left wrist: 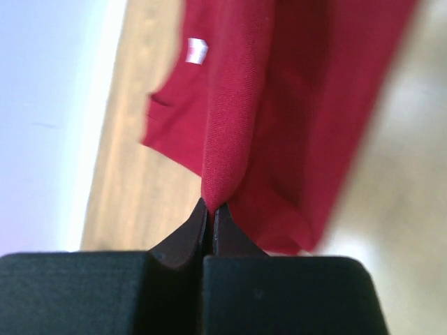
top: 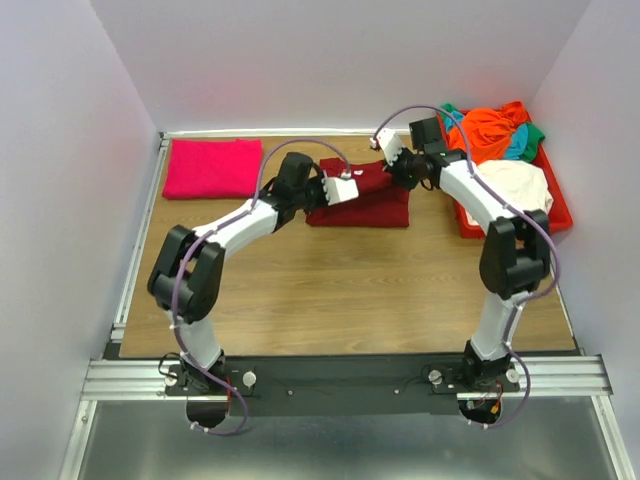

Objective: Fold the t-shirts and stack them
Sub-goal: Fold the tshirt, then neatly place the folded tshirt to the corner

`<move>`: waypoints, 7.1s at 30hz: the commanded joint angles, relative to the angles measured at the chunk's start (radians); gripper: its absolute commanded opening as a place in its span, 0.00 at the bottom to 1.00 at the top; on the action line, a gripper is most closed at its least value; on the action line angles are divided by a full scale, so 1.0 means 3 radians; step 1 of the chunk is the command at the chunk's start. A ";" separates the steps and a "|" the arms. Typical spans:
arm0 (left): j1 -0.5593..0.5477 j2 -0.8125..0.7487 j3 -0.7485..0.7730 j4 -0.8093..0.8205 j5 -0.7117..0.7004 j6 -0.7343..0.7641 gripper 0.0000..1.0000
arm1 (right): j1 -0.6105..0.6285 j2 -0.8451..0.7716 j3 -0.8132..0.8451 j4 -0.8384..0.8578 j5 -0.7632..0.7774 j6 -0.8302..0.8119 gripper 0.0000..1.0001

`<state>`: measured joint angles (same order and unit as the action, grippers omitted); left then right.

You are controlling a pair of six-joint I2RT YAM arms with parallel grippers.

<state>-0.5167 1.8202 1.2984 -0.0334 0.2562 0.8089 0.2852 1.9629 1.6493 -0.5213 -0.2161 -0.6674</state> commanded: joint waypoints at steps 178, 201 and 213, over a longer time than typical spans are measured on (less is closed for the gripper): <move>0.0644 0.0319 -0.0017 0.0576 0.1023 -0.4439 0.93 | -0.0500 -0.1225 -0.1181 0.0429 -0.0921 0.1223 1.00; 0.0485 0.1469 0.0790 -0.0139 0.0399 -0.5248 0.71 | -0.0884 -0.1977 -0.2199 0.0715 -0.1381 0.1166 1.00; 0.0434 0.1766 0.0970 0.0033 0.0710 -0.5028 0.00 | -0.1048 -0.2110 -0.2332 0.0730 -0.1632 0.1125 1.00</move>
<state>-0.3756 2.3016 1.6150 -0.0109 0.4343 -0.7517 -0.0051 1.3640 0.9672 -0.3267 -0.6537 -0.3164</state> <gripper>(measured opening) 0.241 0.997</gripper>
